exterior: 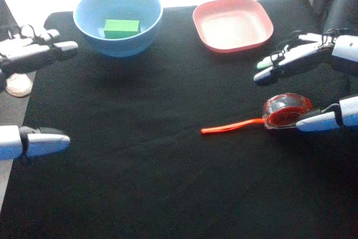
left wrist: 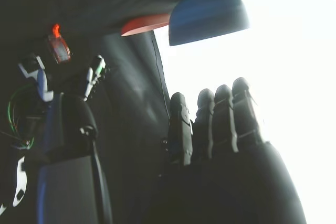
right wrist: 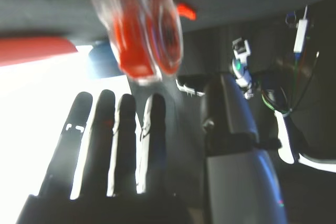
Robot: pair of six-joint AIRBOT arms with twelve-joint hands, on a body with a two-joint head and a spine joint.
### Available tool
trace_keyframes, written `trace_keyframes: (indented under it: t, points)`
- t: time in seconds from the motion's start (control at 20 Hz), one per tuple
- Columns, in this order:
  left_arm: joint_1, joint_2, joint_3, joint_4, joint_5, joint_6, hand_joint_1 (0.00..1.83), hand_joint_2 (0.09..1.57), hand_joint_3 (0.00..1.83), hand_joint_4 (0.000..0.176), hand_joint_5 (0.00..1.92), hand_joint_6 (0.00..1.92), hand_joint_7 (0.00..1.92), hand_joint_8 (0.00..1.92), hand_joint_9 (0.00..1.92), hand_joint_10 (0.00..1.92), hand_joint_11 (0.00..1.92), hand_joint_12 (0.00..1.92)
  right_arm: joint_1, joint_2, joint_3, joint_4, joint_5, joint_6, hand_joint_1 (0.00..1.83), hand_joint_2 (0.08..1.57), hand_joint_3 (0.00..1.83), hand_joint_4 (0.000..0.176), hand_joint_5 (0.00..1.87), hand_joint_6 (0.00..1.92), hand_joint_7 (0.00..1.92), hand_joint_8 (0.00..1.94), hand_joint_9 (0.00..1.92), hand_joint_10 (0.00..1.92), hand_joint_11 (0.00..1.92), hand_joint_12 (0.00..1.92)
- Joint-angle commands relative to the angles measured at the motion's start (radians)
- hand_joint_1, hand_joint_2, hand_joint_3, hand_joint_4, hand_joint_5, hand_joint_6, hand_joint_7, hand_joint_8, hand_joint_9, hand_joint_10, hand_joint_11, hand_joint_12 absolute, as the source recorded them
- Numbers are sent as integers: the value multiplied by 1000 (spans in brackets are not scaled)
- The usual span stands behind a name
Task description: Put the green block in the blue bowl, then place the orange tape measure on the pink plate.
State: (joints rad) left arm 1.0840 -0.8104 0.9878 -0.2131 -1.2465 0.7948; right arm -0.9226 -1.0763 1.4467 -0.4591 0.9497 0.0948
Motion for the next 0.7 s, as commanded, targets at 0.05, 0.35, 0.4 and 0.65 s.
trace_keyframes:
  t: [0.05,0.35,0.4,0.65]
  points:
    - [-6,0,1,-23,-126,-5,875,926,7,68,329,0,128,2,60,5,25,38,18,-6,8,49,87,9,1146,1022,3,1,796,6,776,44,814,160,326,1428]
    - [-4,-8,4,-24,-131,-12,931,942,2,62,337,0,145,2,69,3,0,119,20,-35,30,49,69,9,1246,1133,1,0,964,815,938,1275,851,1425,758,1764]
    - [-4,-10,4,-24,-132,-13,950,943,2,50,340,1,151,3,68,2,0,117,20,-40,33,49,66,9,1248,1130,0,0,969,808,947,1268,838,1473,753,1789]
    - [-3,-13,4,-25,-137,-20,963,945,0,30,360,4,186,5,84,4,14,32,21,-44,42,51,45,9,1256,1135,0,0,957,821,949,1280,888,1483,853,1747]
